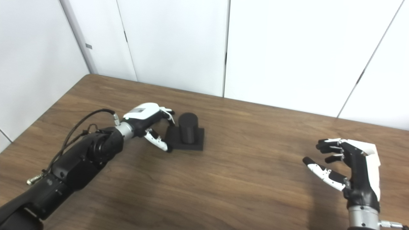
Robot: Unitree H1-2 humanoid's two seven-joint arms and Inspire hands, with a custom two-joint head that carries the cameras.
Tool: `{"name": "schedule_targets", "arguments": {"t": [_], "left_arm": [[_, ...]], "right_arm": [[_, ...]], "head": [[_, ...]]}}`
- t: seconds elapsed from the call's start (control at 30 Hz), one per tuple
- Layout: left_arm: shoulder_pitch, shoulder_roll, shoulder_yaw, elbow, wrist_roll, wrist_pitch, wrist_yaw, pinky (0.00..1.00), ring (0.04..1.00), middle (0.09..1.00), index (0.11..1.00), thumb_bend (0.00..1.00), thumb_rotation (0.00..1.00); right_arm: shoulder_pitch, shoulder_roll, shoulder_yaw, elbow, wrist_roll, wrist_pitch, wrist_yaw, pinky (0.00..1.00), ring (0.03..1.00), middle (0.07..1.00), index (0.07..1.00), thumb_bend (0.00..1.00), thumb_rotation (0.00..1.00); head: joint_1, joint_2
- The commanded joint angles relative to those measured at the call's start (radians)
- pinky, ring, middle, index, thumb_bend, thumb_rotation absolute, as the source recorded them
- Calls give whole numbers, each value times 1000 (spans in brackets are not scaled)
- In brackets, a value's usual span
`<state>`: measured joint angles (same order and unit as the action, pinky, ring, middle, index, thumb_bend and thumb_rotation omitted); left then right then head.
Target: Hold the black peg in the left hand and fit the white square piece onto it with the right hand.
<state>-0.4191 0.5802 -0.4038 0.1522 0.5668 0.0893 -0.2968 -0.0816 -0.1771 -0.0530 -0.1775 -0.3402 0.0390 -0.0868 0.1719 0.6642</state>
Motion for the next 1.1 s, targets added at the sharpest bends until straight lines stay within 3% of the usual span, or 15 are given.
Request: {"name": "schedule_targets", "arguments": {"t": [0.0, 0.4, 0.57, 0.73, 1.07], "left_arm": [[31, -17, -57, -50, 11, -43, -79, 814, 952, 916, 488, 524, 66], [75, -33, -103, -179, 4, -44, -172, 770, 941, 906, 488, 524, 63], [83, -35, -139, -217, 58, -44, -193, 752, 941, 904, 489, 524, 64], [86, -44, -171, -226, 120, -47, -201, 726, 937, 903, 490, 524, 65], [79, -36, -219, -187, 194, -122, -185, 750, 898, 904, 490, 524, 68]], "right_arm": [[-35, -2, 0, -21, -8, -25, -14, 461, 589, 644, 492, 499, 115], [-38, 10, 3, -33, -13, -11, -12, 471, 587, 646, 492, 499, 116], [-40, 16, 2, -40, -18, 5, -6, 475, 597, 650, 493, 500, 117], [-44, 12, 4, -32, -18, -12, -8, 474, 604, 649, 493, 499, 118], [-54, 10, 7, -39, -29, -10, -9, 461, 588, 643, 493, 500, 121]], "head": [[-2, 2], [-63, 31], [-85, 42], [-102, 49], [-220, 67]]}}
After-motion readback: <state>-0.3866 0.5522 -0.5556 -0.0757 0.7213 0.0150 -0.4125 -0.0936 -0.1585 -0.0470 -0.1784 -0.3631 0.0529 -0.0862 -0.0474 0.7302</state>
